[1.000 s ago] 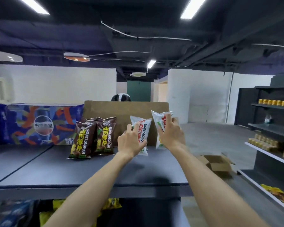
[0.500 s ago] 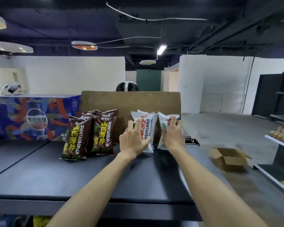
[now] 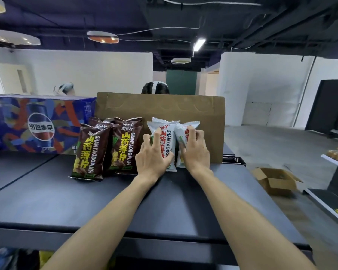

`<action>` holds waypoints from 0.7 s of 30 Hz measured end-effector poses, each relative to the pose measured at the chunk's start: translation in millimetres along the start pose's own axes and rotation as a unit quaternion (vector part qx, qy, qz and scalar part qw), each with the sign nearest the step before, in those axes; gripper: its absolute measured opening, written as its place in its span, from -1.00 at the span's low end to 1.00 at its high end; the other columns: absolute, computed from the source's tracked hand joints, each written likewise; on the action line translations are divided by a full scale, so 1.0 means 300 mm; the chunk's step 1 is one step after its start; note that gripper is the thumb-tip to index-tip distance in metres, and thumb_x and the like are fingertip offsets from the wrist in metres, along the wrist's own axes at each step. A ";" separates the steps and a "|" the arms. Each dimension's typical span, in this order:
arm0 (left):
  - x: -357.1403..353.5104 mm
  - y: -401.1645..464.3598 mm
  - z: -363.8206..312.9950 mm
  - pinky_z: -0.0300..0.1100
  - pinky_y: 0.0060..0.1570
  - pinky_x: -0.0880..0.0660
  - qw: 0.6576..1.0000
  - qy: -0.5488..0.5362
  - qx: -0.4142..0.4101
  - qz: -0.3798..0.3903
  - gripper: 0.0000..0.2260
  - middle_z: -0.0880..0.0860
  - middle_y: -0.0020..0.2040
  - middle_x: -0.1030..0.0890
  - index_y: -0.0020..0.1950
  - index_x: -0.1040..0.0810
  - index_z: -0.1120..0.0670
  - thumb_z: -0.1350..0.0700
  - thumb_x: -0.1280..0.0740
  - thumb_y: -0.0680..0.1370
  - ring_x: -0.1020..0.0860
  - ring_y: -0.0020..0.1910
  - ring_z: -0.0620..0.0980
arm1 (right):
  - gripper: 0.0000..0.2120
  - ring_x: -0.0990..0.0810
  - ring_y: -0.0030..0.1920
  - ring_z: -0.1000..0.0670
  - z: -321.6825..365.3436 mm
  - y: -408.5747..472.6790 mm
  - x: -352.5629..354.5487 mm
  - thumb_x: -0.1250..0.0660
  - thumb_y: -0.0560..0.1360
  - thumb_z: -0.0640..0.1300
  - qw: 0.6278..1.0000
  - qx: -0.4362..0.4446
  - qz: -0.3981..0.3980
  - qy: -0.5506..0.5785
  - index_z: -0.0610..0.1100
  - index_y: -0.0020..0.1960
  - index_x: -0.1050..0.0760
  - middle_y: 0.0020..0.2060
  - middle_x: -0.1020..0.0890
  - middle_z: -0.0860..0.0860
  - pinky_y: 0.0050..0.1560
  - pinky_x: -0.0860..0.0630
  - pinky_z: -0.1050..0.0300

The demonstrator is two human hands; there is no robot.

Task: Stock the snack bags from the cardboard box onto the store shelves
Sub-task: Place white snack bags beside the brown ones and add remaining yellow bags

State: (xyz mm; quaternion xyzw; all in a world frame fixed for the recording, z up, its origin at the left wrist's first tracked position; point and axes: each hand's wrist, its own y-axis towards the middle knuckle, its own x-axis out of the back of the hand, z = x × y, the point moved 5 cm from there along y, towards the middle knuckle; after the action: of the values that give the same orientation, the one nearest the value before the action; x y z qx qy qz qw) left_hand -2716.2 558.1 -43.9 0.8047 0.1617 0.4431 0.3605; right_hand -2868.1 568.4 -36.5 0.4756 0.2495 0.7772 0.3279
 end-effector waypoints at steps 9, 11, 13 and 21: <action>-0.075 -0.025 -0.003 -0.02 -0.21 -0.50 0.999 -0.005 -0.017 0.045 -0.21 0.12 0.19 -0.25 0.55 0.03 -0.06 -0.18 -0.32 0.46 -0.45 0.10 0.18 | -0.34 -0.30 0.19 -0.28 -0.128 -0.031 -0.026 -0.17 0.61 0.06 0.998 -0.038 0.024 -0.053 -0.05 0.58 0.07 0.45 -0.08 -0.20 0.18 -0.39 -0.18; -0.081 -0.026 -0.002 0.00 -0.17 -0.51 0.998 -0.014 -0.019 0.052 -0.17 0.13 0.19 -0.23 0.56 0.09 -0.06 -0.18 -0.34 0.46 -0.42 0.09 0.18 | -0.30 -0.28 0.21 -0.29 -0.125 -0.030 -0.030 -0.19 0.61 0.04 0.998 -0.037 0.029 -0.045 -0.03 0.59 0.12 0.47 -0.05 -0.21 0.22 -0.34 -0.18; -0.084 -0.021 0.003 0.01 -0.14 -0.53 0.998 -0.022 -0.023 0.052 -0.15 0.14 0.22 -0.21 0.56 0.10 -0.07 -0.18 -0.36 0.46 -0.40 0.11 0.17 | -0.33 -0.27 0.20 -0.28 -0.111 -0.024 -0.032 -0.18 0.61 -0.01 0.999 -0.024 0.023 -0.020 -0.02 0.59 0.10 0.47 -0.04 -0.19 0.22 -0.32 -0.19; -0.092 -0.022 0.019 0.04 0.10 -0.44 0.998 -0.040 -0.024 0.048 -0.19 0.15 0.29 -0.16 0.58 0.13 -0.01 -0.24 -0.26 0.53 -0.34 0.11 0.18 | -0.39 -0.25 0.20 -0.24 -0.065 -0.016 -0.078 -0.16 0.64 0.00 0.999 0.018 0.021 0.040 -0.02 0.59 0.06 0.43 -0.08 -0.17 0.20 -0.33 -0.15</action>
State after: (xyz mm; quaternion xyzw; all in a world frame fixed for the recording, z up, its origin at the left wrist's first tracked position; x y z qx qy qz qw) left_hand -2726.4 544.2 -67.0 0.8197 0.0972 0.4310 0.3645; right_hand -2876.7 552.5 -61.7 0.4552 0.2662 0.7977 0.2926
